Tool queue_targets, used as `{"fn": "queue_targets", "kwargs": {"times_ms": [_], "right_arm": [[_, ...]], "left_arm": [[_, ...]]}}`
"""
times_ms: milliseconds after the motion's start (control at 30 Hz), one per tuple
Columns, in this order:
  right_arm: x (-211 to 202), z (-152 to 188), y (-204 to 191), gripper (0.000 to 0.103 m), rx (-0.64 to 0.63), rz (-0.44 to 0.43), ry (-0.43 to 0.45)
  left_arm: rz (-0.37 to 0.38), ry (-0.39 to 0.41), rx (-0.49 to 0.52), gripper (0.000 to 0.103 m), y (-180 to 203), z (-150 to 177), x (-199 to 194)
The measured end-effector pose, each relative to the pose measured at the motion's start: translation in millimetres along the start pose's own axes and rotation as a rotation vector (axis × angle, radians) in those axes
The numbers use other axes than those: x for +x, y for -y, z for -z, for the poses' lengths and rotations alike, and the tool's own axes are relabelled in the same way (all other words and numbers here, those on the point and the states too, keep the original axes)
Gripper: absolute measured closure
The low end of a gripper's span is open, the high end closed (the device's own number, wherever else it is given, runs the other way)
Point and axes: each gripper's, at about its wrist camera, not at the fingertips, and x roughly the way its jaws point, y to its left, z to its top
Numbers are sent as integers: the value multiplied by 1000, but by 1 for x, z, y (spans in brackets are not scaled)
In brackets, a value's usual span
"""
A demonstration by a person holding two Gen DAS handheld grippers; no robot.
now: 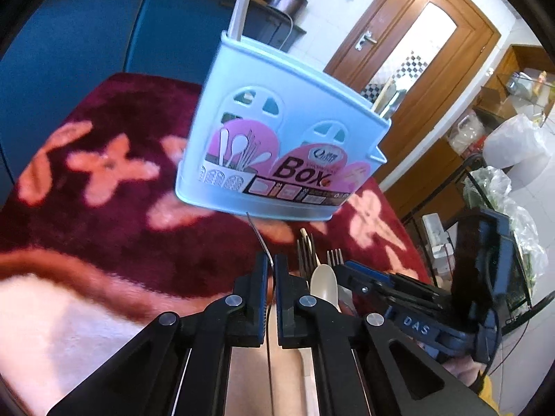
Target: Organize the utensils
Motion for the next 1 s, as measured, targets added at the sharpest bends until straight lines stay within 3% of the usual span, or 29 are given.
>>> {"fn": "queue_targets", "kwargs": {"times_ms": [200,400,467,1000], "right_arm": [[-7,3,1,93,-10,-14,13],[-33,9,-6,94,-28,27,118],[-47,12,-10,99,-31,38,172],[-123,20,-39,99,-67,141,464]], "left_arm": [[-5,31,17,100,2,1,-12],[-8,76,51,101,12,1,-24],[-11,94,65,101,16,1,-29],[-5,209,109,102,34,4,-73]]}}
